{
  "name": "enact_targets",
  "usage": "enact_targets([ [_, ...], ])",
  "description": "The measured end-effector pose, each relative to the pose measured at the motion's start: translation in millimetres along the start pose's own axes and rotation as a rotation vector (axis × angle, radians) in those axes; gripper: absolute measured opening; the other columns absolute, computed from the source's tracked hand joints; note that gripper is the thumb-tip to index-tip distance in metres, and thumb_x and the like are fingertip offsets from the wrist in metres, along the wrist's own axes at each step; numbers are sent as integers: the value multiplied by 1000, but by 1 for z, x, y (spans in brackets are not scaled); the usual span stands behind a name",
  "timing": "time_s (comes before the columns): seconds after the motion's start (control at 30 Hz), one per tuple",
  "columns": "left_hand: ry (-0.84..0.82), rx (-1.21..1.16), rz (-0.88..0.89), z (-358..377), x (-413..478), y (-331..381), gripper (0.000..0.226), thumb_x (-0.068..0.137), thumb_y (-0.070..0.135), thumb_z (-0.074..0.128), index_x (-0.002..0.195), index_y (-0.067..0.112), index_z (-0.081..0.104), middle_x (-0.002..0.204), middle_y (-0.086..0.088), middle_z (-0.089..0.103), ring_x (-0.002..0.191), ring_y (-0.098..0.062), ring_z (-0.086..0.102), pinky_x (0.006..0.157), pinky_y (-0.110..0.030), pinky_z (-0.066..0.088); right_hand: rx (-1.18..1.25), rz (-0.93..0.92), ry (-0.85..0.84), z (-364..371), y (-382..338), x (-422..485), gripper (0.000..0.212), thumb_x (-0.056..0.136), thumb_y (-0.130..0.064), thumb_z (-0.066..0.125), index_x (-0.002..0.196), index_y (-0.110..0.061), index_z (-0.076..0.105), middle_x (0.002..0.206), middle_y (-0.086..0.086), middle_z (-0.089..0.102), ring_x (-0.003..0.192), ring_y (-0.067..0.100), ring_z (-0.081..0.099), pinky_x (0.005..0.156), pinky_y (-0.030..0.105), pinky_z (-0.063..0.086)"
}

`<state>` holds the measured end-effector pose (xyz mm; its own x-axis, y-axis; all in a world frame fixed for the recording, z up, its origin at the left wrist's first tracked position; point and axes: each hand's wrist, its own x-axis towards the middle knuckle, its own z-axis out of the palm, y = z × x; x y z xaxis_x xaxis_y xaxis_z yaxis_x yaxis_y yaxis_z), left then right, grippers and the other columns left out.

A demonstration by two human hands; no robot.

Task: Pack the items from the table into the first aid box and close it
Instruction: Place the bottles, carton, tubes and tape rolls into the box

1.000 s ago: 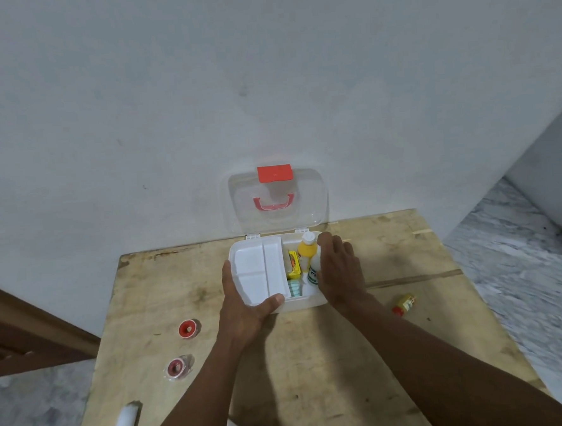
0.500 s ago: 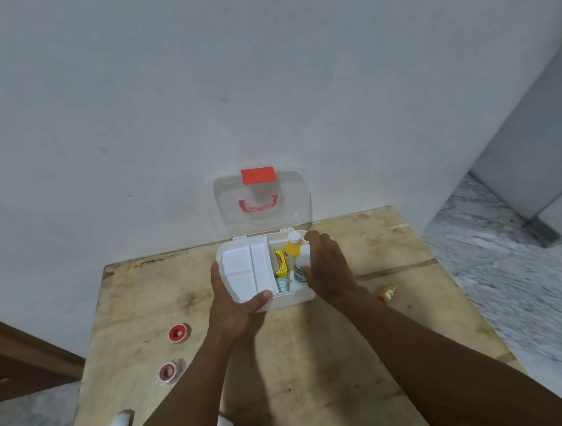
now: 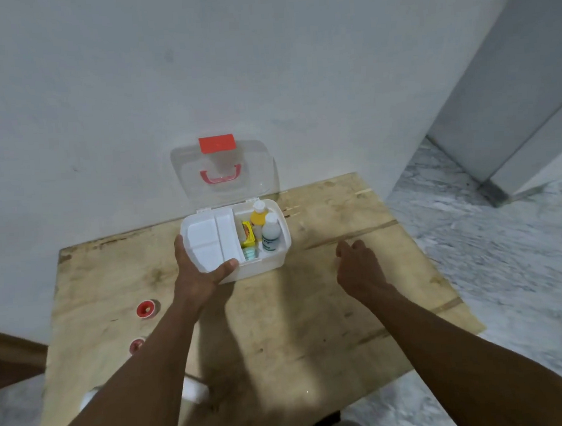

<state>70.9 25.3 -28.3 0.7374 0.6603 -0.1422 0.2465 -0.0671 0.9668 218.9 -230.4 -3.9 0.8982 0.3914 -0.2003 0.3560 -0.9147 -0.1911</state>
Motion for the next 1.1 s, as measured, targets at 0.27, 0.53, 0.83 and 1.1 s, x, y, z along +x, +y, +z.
enact_targets([
  [0.27, 30, 14, -2, 4, -2, 6, 101, 61, 34, 90, 142, 28, 30, 136, 4, 42, 124, -18, 44, 95, -42, 51, -69, -146, -111, 7, 38, 25, 29, 93, -6, 49, 118, -16, 59, 131, 15, 42, 110, 37, 50, 92, 41, 48],
  [0.53, 45, 37, -20, 8, -3, 9, 90, 64, 28, 87, 137, 30, 34, 130, 7, 45, 115, -11, 49, 80, -36, 54, -12, -238, -137, 9, 56, 45, 18, 98, -20, 49, 109, -16, 63, 104, -3, 50, 101, 33, 59, 68, 24, 43],
  [0.83, 37, -10, -13, 9, -7, 6, 97, 63, 28, 90, 141, 30, 31, 135, 3, 45, 125, -22, 46, 92, -48, 55, 247, -202, 32, -13, 10, 27, 28, 91, -28, 58, 117, -18, 54, 98, 11, 71, 94, 35, 65, 79, 38, 51],
  [1.1, 30, -11, -17, 6, -6, 3, 117, 57, 38, 87, 151, 31, 17, 140, 8, 40, 127, -19, 43, 107, -52, 44, 534, -255, 275, -35, -66, -1, 34, 88, -23, 61, 120, -26, 49, 75, 3, 73, 75, 31, 68, 72, 35, 54],
])
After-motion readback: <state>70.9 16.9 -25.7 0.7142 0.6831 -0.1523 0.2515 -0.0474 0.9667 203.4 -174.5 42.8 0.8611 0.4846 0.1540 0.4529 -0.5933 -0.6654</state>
